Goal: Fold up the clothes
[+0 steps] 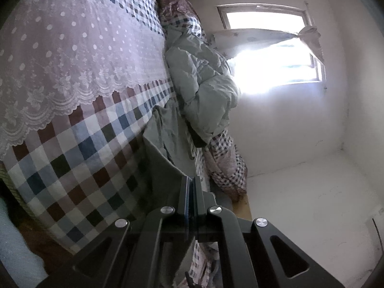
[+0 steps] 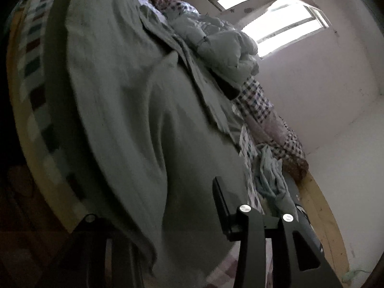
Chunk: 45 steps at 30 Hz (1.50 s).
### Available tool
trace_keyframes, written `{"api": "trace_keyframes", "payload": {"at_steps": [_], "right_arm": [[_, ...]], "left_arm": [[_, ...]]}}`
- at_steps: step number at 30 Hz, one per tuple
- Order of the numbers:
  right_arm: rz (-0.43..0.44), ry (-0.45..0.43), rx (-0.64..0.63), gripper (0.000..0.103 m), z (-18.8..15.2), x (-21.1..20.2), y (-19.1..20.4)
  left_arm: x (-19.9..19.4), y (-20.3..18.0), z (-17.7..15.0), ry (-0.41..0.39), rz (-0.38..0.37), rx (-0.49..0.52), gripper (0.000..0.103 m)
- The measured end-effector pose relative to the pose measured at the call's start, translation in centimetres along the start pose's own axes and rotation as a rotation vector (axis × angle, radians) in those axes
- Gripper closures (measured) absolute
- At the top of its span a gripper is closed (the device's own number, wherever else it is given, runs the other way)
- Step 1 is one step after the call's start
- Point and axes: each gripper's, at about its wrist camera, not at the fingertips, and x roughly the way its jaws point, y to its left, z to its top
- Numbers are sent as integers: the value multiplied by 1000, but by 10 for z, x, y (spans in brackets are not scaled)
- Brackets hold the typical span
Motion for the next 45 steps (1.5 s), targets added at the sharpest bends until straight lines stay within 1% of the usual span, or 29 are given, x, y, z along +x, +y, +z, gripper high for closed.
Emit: {"api": "trace_keyframes", "payload": {"at_steps": [5, 8, 11, 12, 15, 16, 19, 20, 22, 27, 33, 40, 45], "right_arm": [[-35, 41, -39, 60, -24, -3, -7], [-44, 75, -23, 60, -37, -4, -16], [-50, 78, -8, 62, -41, -8, -22], [-55, 78, -9, 64, -43, -9, -23], [-60, 80, -15, 78, -46, -14, -23], [-59, 81, -16, 84, -47, -15, -23], [-69, 79, -33, 91, -49, -16, -24], [-73, 78, -35, 97, -50, -16, -25], [-79, 78, -36, 102, -51, -19, -26], [-103, 39, -26, 102, -49, -35, -39], [-107, 10, -6, 102, -41, -54, -61], [-120, -24, 44, 102, -26, -72, -100], [-126, -59, 87, 103, -13, -92, -131]], "left_arm": [[3, -4, 0, 3, 10, 11, 102], [5, -7, 1, 8, 14, 18, 102], [6, -8, 1, 8, 22, 20, 102], [6, -9, 1, 9, 24, 21, 102], [6, -11, 1, 11, 31, 28, 102], [6, -12, 1, 11, 34, 29, 102], [6, -13, 1, 11, 39, 32, 102], [6, -13, 1, 11, 41, 32, 102], [5, -12, 1, 10, 45, 29, 102], [4, -15, 0, 10, 53, 40, 102], [-1, -20, -1, 6, 52, 54, 102], [-18, -34, 2, -8, 48, 85, 102], [-30, -43, 4, -11, 46, 106, 102]]}}
